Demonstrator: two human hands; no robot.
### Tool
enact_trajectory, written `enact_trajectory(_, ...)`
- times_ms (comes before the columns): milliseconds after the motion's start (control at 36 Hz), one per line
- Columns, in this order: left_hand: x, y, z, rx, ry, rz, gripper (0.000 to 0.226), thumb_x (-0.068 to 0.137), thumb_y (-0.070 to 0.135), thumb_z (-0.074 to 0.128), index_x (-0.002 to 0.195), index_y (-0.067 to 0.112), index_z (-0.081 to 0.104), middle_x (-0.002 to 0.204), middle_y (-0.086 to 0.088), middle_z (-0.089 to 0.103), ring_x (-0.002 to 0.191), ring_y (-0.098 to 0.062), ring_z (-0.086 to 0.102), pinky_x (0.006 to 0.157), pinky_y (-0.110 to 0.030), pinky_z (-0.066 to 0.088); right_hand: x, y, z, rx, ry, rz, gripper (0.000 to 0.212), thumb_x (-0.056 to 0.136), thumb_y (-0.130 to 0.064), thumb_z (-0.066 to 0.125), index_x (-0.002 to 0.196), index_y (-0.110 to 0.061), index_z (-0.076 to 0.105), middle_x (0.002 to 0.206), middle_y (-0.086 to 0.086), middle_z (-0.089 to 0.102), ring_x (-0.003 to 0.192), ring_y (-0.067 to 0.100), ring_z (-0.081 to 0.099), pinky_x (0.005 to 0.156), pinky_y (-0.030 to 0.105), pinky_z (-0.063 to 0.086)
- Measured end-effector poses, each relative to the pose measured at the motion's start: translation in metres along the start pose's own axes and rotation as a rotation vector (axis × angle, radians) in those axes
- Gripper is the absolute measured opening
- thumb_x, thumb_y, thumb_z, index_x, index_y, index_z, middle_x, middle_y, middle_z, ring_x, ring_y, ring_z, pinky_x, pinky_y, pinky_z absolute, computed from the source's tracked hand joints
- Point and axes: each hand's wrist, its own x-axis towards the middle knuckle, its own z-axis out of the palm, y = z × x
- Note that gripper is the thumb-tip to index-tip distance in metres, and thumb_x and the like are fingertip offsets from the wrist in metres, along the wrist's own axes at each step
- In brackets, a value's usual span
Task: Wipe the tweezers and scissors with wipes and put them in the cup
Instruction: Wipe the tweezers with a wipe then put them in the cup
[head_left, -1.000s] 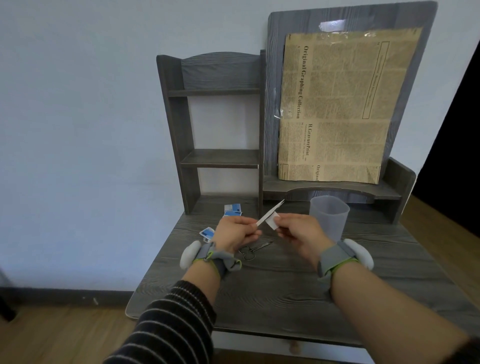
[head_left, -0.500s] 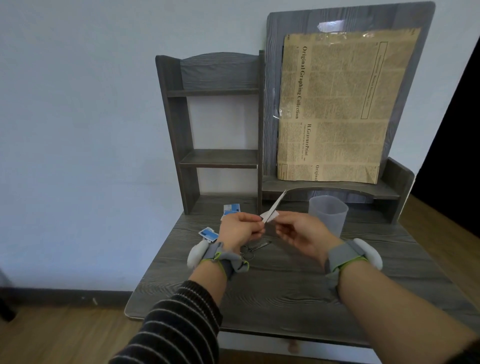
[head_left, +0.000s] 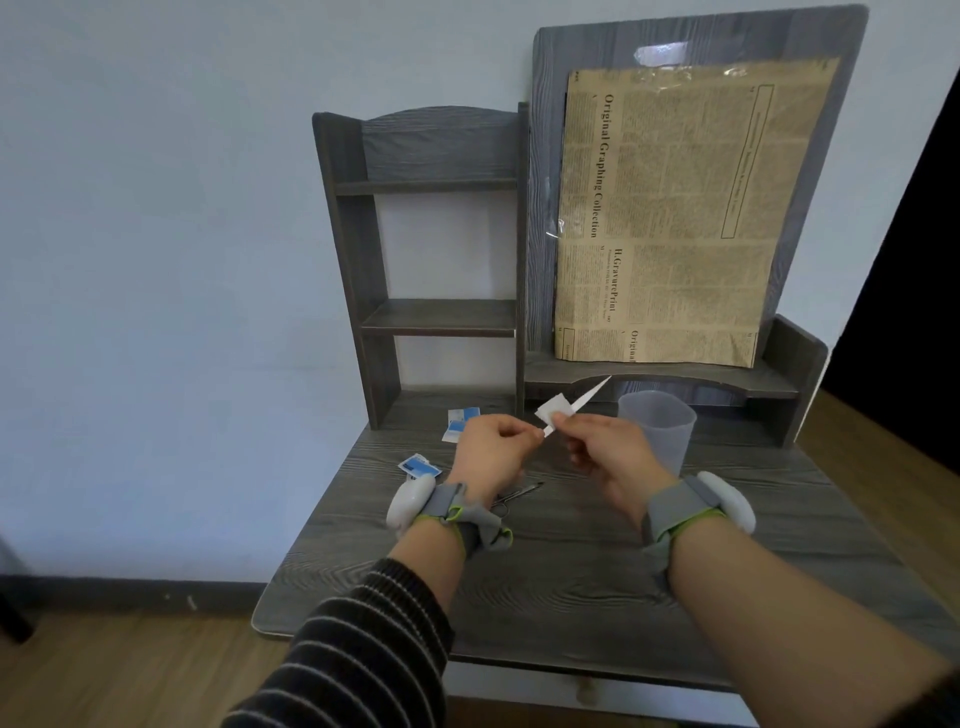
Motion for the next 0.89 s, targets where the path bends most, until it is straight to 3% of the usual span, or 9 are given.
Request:
enact_trajectory(111, 0.000, 0.004, 0.003, 0.059, 0.028, 0.065, 0.016, 0.087, 0.020, 0.062, 0.089, 0.007, 0.070, 0.064, 0.006, 0.056, 0.059, -0.006, 0.050, 0.067, -0.027, 0.047, 0.000, 0.001, 0.003, -0.003, -0.017, 0.013, 0.013, 0.077, -0.008, 0.072, 0.067, -0.009, 0.062, 0.057, 0.003, 0.050, 0.051, 0.010, 0.042, 0.045, 0.017, 0.037)
enact_trajectory(222, 0.001, 0.005, 0.004, 0.112, 0.046, 0.097, 0.019, 0.088, 0.021, 0.062, 0.092, 0.004, 0.070, 0.060, 0.008, 0.052, 0.056, -0.002, 0.044, 0.055, -0.018, 0.036, 0.000, 0.001, 0.005, 0.011, -0.035, 0.024, 0.016, 0.078, -0.006, 0.070, 0.066, -0.007, 0.061, 0.059, 0.004, 0.048, 0.051, 0.011, 0.040, 0.046, 0.018, 0.035)
enact_trajectory(389, -0.001, 0.006, 0.001, 0.125, 0.025, 0.081, 0.016, 0.088, 0.021, 0.061, 0.092, 0.009, 0.070, 0.065, 0.007, 0.054, 0.061, -0.004, 0.047, 0.056, -0.018, 0.037, 0.001, 0.000, 0.005, 0.063, -0.023, 0.040, 0.016, 0.080, -0.005, 0.068, 0.067, -0.008, 0.060, 0.058, 0.002, 0.050, 0.052, 0.010, 0.041, 0.041, 0.015, 0.036)
enact_trajectory(667, -0.001, 0.006, -0.008, 0.125, 0.016, 0.078, 0.012, 0.089, 0.018, 0.060, 0.089, 0.010, 0.069, 0.064, 0.005, 0.053, 0.055, -0.006, 0.045, 0.040, -0.003, 0.034, 0.007, -0.018, -0.003, 0.111, 0.033, 0.066, 0.016, 0.083, -0.008, 0.065, 0.069, -0.008, 0.057, 0.065, 0.003, 0.051, 0.057, 0.010, 0.043, 0.053, 0.020, 0.038)
enact_trajectory(889, -0.003, 0.006, -0.006, 0.113, 0.020, 0.089, 0.014, 0.090, 0.017, 0.058, 0.092, 0.007, 0.068, 0.066, 0.004, 0.053, 0.056, -0.006, 0.045, 0.040, -0.003, 0.034, 0.008, -0.019, -0.008, 0.136, 0.065, 0.067, 0.011, 0.082, -0.011, 0.067, 0.075, -0.008, 0.059, 0.067, 0.003, 0.055, 0.059, 0.009, 0.047, 0.055, 0.020, 0.042)
